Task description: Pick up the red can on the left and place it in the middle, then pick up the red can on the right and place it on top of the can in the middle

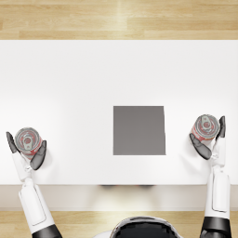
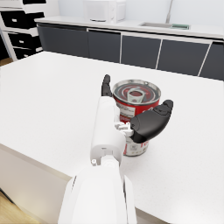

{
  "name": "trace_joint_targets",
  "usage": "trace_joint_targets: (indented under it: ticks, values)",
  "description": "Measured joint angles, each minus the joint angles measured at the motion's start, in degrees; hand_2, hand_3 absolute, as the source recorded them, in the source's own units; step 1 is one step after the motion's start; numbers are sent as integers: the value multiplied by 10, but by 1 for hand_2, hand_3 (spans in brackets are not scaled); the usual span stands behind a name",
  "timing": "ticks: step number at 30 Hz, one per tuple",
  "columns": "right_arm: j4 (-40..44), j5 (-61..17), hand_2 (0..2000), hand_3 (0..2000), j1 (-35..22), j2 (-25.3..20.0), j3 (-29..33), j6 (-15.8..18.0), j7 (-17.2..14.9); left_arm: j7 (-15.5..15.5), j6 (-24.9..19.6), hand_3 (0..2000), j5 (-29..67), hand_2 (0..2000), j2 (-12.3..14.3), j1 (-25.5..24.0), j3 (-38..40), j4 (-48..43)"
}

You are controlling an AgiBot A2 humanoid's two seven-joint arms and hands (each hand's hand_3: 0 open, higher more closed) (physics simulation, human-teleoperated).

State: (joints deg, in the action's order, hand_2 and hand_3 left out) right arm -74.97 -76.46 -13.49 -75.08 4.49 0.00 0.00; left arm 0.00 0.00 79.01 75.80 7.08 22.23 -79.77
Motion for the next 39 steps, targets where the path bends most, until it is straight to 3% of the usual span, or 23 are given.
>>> trace_joint_targets:
  ticks: [13, 14, 15, 17, 18, 23, 27, 32, 39]
  values:
    - [63, 0, 0, 0, -32, -15, 7, 8, 1, -1, -7, 0, 0, 0, -4, 38, -7, 73]
    - [64, 0, 1361, 327, -33, -16, 6, 7, 0, -1, -7, 327, 0, 1361, -4, 40, -8, 80]
    - [63, 0, 2000, 653, -34, -16, 6, 17, 1, -2, -15, 653, 0, 2000, -4, 43, -8, 87]
    - [65, 0, 2000, 1307, -35, -18, 7, 35, 1, -4, -25, 1307, 0, 2000, -6, 48, -6, 96]
    - [60, 0, 2000, 1520, -34, -19, 7, 32, 2, -4, -24, 1520, 0, 2000, -6, 50, -6, 99]
    - [-47, 0, 2000, 1520, -36, -23, -7, 29, 4, -3, -23, 1520, 0, 2000, 2, 35, -64, -46]
    - [-100, 0, 2000, 1520, -45, -26, -21, 37, 5, -3, -26, 1520, 0, 2000, 2, 48, -129, -102]
    - [-136, 0, 2000, 1520, -59, -32, -41, 41, 6, -3, -29, 1520, 0, 2000, 11, 87, -224, -105]
    - [-147, 0, 2000, 1520, -81, -41, -56, 48, 6, -3, -35, 1520, 0, 2000, 48, 156, -339, -50]
